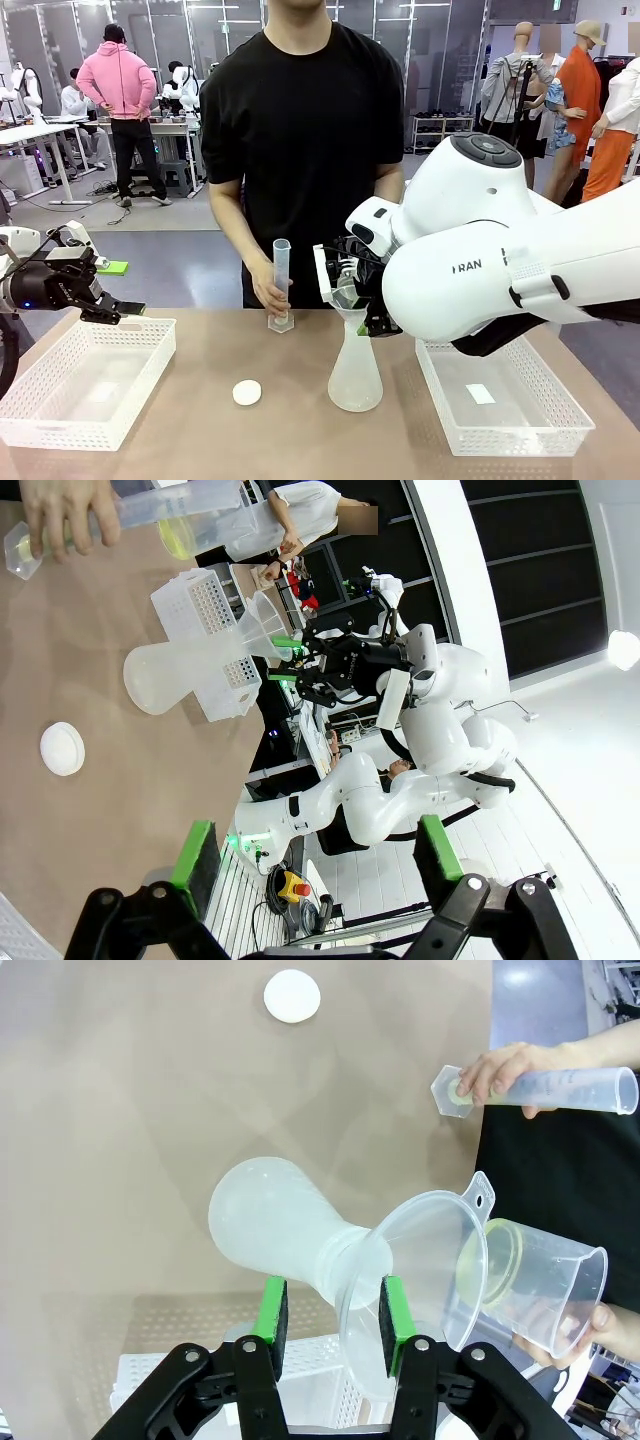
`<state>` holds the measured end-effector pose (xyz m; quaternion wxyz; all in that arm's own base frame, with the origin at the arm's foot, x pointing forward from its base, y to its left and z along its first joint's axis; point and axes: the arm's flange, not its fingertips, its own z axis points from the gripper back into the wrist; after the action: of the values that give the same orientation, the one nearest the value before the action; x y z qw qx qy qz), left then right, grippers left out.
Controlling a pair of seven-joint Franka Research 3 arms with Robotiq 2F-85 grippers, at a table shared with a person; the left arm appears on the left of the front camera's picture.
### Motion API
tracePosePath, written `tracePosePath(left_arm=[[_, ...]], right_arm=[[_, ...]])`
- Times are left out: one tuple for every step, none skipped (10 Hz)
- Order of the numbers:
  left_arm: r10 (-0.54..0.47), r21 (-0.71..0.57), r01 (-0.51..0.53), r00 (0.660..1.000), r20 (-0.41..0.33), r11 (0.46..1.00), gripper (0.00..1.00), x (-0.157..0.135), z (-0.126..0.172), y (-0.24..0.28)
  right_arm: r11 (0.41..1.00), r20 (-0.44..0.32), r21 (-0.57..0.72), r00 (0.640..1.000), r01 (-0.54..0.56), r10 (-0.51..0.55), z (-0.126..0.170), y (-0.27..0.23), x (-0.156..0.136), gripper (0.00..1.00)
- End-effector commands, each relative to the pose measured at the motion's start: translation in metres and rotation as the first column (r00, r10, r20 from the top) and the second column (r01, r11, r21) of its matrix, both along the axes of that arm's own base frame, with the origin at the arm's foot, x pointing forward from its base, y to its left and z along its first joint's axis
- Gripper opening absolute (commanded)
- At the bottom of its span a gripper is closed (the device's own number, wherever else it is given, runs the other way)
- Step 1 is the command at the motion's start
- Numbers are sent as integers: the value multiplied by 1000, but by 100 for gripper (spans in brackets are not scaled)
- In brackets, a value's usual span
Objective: Prepare the solutions needed for the experiment.
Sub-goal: Pick up the Plastic Funnel and insert it into the Big flask, then once the solution is in the Big flask , pick up the Plastic Funnel and place it back into the right Organizing basket.
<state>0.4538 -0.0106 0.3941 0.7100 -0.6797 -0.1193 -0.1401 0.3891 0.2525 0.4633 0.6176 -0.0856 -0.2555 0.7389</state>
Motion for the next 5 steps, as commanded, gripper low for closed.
tracePosePath(left_arm=[[6, 9, -6, 1000, 8, 1000, 100, 1, 3, -1], [6, 9, -6, 1000, 8, 1000, 100, 1, 3, -1], [6, 9, -6, 1000, 8, 1000, 100, 1, 3, -1], [6, 9, -6, 1000, 8, 1000, 100, 1, 3, -1], [6, 9, -6, 1000, 8, 1000, 100, 1, 3, -1]], right_arm=[[1000, 6, 4, 1000, 0, 0, 2, 0, 0, 48], [1000, 6, 4, 1000, 0, 0, 2, 0, 0, 48], [1000, 6, 4, 1000, 0, 0, 2, 0, 0, 48], [1000, 6, 4, 1000, 0, 0, 2, 0, 0, 48], [1000, 6, 4, 1000, 0, 0, 2, 0, 0, 48]])
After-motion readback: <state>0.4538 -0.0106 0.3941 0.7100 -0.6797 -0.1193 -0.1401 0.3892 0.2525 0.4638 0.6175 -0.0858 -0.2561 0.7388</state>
